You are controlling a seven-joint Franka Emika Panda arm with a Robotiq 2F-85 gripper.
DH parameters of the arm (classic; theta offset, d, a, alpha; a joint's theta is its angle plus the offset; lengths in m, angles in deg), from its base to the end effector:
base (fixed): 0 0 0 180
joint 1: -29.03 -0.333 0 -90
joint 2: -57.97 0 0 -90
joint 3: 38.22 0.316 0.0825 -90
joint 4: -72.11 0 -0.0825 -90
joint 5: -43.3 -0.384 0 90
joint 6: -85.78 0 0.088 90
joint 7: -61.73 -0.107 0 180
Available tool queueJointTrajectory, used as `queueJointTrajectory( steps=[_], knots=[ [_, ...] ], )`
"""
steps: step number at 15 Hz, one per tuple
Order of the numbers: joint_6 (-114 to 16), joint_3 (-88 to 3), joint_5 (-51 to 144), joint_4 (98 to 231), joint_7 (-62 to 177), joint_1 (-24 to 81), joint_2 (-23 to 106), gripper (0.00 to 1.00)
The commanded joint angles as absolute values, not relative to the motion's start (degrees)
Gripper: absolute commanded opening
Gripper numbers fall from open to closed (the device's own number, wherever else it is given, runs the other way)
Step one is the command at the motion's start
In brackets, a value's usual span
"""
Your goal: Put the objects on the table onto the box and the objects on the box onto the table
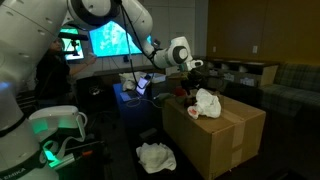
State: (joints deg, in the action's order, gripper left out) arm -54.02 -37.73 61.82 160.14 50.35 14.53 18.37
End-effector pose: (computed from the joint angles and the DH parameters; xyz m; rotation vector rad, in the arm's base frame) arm 0.7038 0.1867 0.2688 2.9131 0.4195 0.3813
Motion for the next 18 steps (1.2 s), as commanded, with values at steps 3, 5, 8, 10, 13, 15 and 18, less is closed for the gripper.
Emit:
queueJointTrajectory(
  steps=[3,5,8,10,13,15,18],
  knots=[
    [-52.4,-38.4,60.8,155.6,52.6,14.5,15.5,1.00],
    [-51.9,-38.7,60.9,155.0,52.8,14.5,15.2,1.00],
    [-51.5,-39.1,61.2,154.6,53.3,14.6,14.9,1.00],
    [-51.6,-39.3,61.3,154.5,53.7,14.7,14.7,0.95],
    [-51.8,-39.1,61.1,154.9,54.9,15.1,15.0,0.58],
    [-52.0,-39.0,61.2,155.2,55.5,15.2,15.3,0.42],
    [-52.0,-38.7,61.0,155.4,56.7,15.5,15.8,0.20]
  ],
)
